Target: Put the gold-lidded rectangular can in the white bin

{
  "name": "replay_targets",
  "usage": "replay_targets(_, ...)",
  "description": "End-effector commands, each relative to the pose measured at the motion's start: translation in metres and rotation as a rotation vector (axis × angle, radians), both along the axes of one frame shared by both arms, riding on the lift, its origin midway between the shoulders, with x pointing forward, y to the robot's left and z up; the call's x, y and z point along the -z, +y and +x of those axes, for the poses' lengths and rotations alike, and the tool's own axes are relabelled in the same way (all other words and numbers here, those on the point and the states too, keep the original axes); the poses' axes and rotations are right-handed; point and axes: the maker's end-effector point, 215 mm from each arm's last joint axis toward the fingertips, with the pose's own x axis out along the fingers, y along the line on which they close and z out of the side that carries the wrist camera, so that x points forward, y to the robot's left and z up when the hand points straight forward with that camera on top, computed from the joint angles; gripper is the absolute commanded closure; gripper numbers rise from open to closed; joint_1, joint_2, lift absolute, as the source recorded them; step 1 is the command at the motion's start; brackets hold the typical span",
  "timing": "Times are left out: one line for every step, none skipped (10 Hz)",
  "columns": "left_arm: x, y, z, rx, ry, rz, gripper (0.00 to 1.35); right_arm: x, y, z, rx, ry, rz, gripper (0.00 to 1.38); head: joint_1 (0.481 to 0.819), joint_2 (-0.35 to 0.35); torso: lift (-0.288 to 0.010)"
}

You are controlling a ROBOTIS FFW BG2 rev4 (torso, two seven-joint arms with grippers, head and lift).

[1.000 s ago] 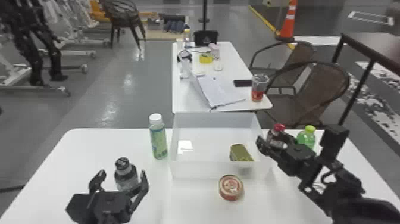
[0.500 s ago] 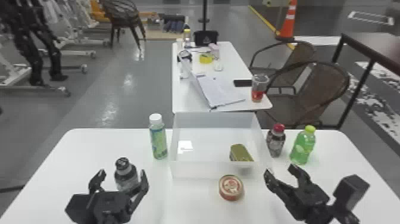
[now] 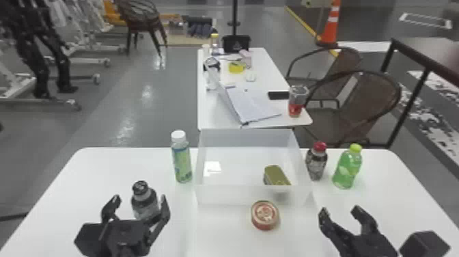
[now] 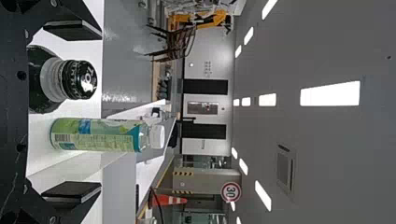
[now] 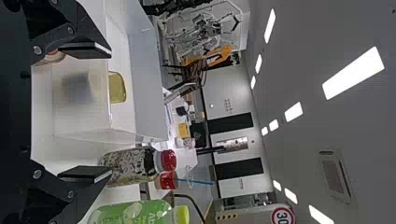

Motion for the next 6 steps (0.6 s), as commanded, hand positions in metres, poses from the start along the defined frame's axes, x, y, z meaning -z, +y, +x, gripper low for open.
replay_targets(0.0002,-0.0018,0.0003,0.002,0.002,-0.003,0.16,0.0006,0.0044,0.0018,-0.004,0.003,-0.008,0.39,0.549,0.000,-0.100)
replay_targets(0.0010,-0.0009,-0.0002,0.000,0.004,-0.003,0.16,0.0006,0.0041,0.0019,-0.003,0.003,-0.008,0.39,0.549,0.000,-0.100)
replay_targets(0.0018,-0.0009,-0.0008,0.000,0.005,-0.003,0.16,-0.0003,0.0044,0.0020,-0.004,0.001,-0.008,0.39,0.549,0.000,-0.100)
replay_targets(0.0018,-0.0018,-0.0008,0.001,0.005,-0.003,0.16,-0.0014,0.0041,0.0026,-0.002,-0.002,-0.008,0.39,0.549,0.000,-0.100)
replay_targets(0.0013,-0.0009,-0.0008,0.000,0.004,-0.003,0.16,-0.0014,0.0041,0.0026,-0.002,-0.002,-0.008,0.39,0.549,0.000,-0.100)
replay_targets(0.0021,-0.0009,-0.0014,0.000,0.005,-0.003,0.16,-0.0009,0.0041,0.0026,-0.003,0.000,-0.008,0.39,0.549,0.000,-0.100)
